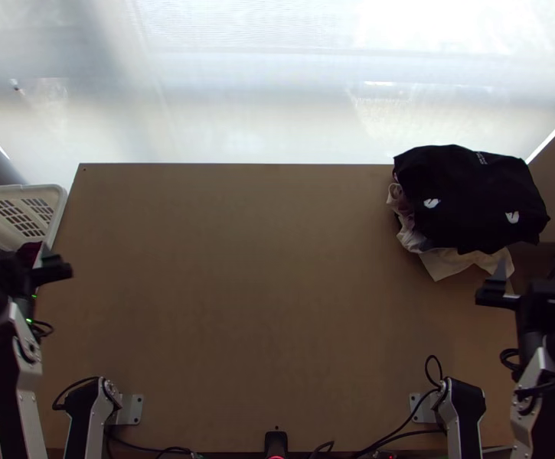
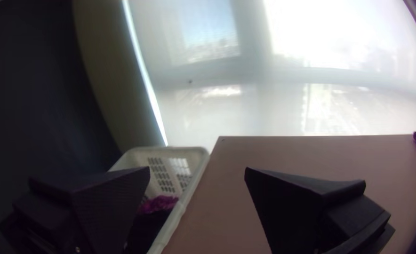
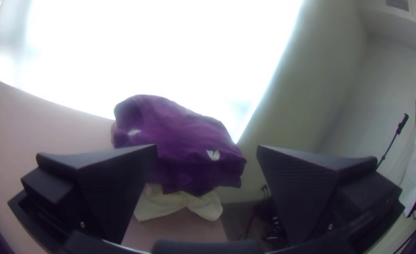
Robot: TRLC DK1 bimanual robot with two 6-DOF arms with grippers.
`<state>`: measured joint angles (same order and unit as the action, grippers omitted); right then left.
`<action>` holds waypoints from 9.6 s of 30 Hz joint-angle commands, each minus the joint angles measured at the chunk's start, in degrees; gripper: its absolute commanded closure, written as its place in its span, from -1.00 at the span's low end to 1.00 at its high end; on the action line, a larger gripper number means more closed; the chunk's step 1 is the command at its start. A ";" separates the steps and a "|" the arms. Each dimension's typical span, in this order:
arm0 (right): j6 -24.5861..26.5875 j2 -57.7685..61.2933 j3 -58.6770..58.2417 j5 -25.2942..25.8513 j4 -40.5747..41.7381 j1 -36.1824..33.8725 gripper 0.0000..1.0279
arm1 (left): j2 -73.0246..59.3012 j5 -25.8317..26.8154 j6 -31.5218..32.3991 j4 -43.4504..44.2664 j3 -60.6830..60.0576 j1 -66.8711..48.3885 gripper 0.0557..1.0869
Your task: Fold the t-shirt
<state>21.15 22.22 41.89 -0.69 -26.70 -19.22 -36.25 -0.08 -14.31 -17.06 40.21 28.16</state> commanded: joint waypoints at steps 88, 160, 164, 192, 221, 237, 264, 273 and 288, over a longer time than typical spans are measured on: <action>-17.02 23.93 45.21 0.16 -46.95 9.29 -0.90 | -36.61 30.40 -23.31 -62.57 60.25 -17.44 0.92; -17.10 32.27 6.28 -9.59 -37.29 41.90 -0.90 | -34.41 2.63 -24.28 -38.66 22.02 -18.32 -0.90; -17.19 36.93 7.15 -9.59 -34.83 47.35 -0.90 | -34.24 0.25 -27.97 -33.39 17.27 -13.66 -0.90; -18.42 59.17 18.32 -9.59 -27.00 77.23 -0.90 | -30.20 -5.72 -29.55 -28.03 14.99 -9.35 -0.90; -18.51 70.33 17.53 -5.20 -15.14 81.63 -0.77 | -28.09 -5.72 -28.50 -27.94 10.68 -15.51 -0.90; -15.35 67.52 15.50 -5.02 -13.56 82.15 0.43 | -28.44 -5.72 -28.85 -26.09 9.45 -16.03 -0.90; -13.15 55.74 32.47 -13.55 -31.31 73.28 0.95 | -36.00 -8.45 -40.36 -10.01 4.62 -14.54 -0.90; -13.06 53.63 30.80 -13.81 -32.72 69.85 0.94 | -41.71 -7.31 -48.27 -1.40 4.27 -13.92 -0.90; -13.06 53.63 30.27 -13.81 -33.24 68.18 0.94 | -47.51 -5.11 -50.73 0.71 3.39 -17.09 -0.04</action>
<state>8.14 75.94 72.62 -14.44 -59.68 49.60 -81.47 -6.09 -64.42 -16.95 44.45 11.75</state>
